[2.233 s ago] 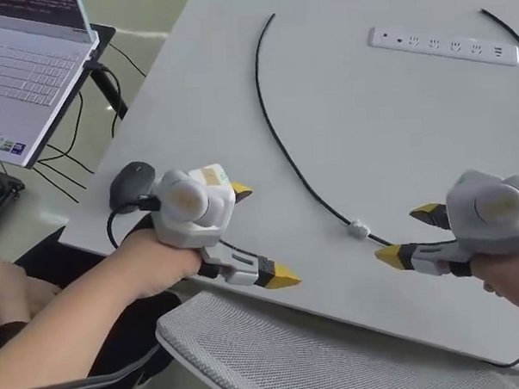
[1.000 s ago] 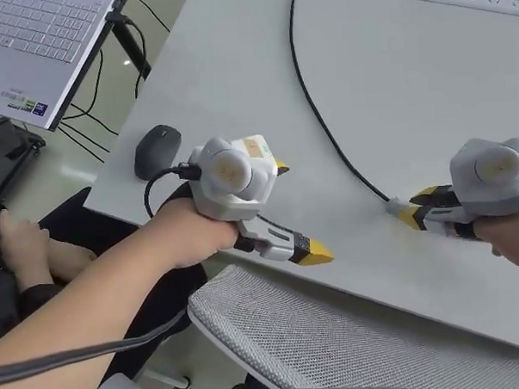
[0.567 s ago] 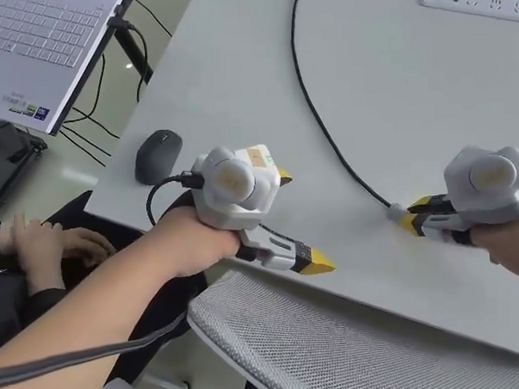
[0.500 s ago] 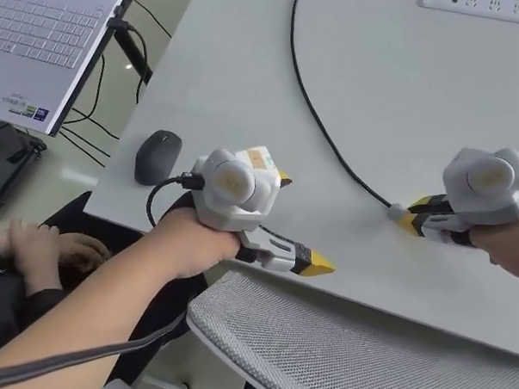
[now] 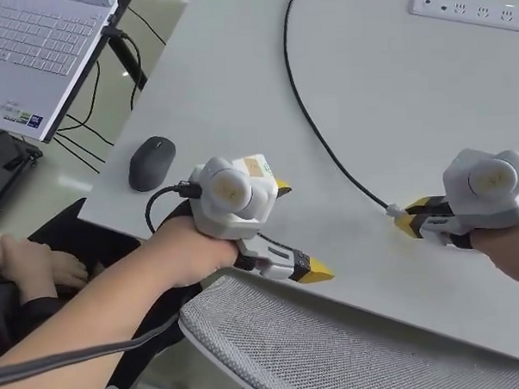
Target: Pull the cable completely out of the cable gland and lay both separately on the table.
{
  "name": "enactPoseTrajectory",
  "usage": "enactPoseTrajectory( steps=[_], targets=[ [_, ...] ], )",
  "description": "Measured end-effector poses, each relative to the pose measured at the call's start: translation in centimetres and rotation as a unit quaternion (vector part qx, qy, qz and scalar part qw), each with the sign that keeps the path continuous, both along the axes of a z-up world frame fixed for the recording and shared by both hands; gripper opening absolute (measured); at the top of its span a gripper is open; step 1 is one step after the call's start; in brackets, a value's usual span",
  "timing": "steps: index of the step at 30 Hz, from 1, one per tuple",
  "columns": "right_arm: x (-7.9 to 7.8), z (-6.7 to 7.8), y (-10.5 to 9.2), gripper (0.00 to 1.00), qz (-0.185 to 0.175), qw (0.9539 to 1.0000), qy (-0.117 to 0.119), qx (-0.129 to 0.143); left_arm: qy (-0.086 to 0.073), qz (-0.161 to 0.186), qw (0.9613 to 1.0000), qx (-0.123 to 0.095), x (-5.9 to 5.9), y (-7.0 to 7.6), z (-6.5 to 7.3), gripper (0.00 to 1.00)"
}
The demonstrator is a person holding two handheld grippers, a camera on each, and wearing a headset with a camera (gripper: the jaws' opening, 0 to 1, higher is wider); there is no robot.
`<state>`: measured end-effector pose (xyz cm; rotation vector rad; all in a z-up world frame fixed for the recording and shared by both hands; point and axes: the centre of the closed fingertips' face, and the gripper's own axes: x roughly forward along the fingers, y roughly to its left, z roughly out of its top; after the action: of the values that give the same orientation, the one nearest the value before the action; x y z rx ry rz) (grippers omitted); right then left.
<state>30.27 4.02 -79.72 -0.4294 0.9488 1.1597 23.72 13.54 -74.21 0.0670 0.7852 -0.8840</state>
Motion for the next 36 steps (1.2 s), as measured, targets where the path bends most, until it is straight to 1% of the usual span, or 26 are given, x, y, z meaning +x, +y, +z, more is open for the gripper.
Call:
enactPoseTrajectory(
  steps=[7, 10, 14, 19, 23, 24, 26, 28, 30, 31, 35, 36],
  targets=[
    [-1.0, 1.6, -0.3, 0.06, 0.006, 0.9999, -0.001, 0.015, -0.005, -0.004, 1.0, 0.0, -0.1, -1.2, 0.5, 0.87],
    [-1.3, 2.2, -0.6, 0.06, 0.006, 0.9998, -0.003, 0.02, -0.007, -0.006, 1.0, -0.001, -0.1, -1.8, 0.6, 0.87],
    [-2.1, 2.9, -1.2, 0.06, 0.013, 0.9996, 0.0, 0.025, -0.01, -0.007, 0.9999, -0.002, -0.1, -2.8, 0.9, 0.87],
    [-2.4, 3.9, -2.1, 0.06, 0.023, 0.9993, -0.009, 0.029, -0.016, -0.006, 0.9999, -0.002, 0.1, -3.9, 1.4, 0.87],
    [-2.9, 5.0, -2.5, 0.06, 0.031, 0.9987, -0.015, 0.037, -0.022, 0.001, 0.9997, -0.011, 0.6, -4.5, 2.0, 0.86],
    [-2.8, 5.0, -2.6, 0.06, 0.033, 0.9986, -0.016, 0.038, -0.023, 0.002, 0.9997, -0.012, 0.7, -4.6, 2.2, 0.86],
    [-2.9, 5.4, -2.6, 0.06, 0.04, 0.9981, -0.019, 0.042, -0.026, 0.005, 0.9995, -0.016, 0.9, -4.8, 2.5, 0.85],
    [-3.0, 6.0, -2.5, 0.06, 0.05, 0.9974, -0.029, 0.044, -0.029, 0.007, 0.9993, -0.021, 1.1, -5.1, 2.9, 0.84],
    [-3.1, 6.6, -2.4, 0.06, 0.059, 0.9967, -0.033, 0.045, -0.031, 0.006, 0.9993, -0.021, 1.2, -5.2, 3.2, 0.83],
    [-3.1, 7.0, -2.2, 0.06, 0.066, 0.9959, -0.04, 0.047, -0.035, 0.004, 0.9992, -0.02, 1.3, -5.3, 3.4, 0.83],
    [-3.3, 8.3, -1.8, 0.06, 0.084, 0.9937, -0.048, 0.057, -0.045, -0.009, 0.9988, -0.019, 1.5, -5.6, 4.1, 0.8],
    [-3.4, 8.4, -1.7, 0.06, 0.088, 0.9932, -0.049, 0.059, -0.047, -0.011, 0.9986, -0.021, 1.6, -5.7, 4.4, 0.79]
  ],
)
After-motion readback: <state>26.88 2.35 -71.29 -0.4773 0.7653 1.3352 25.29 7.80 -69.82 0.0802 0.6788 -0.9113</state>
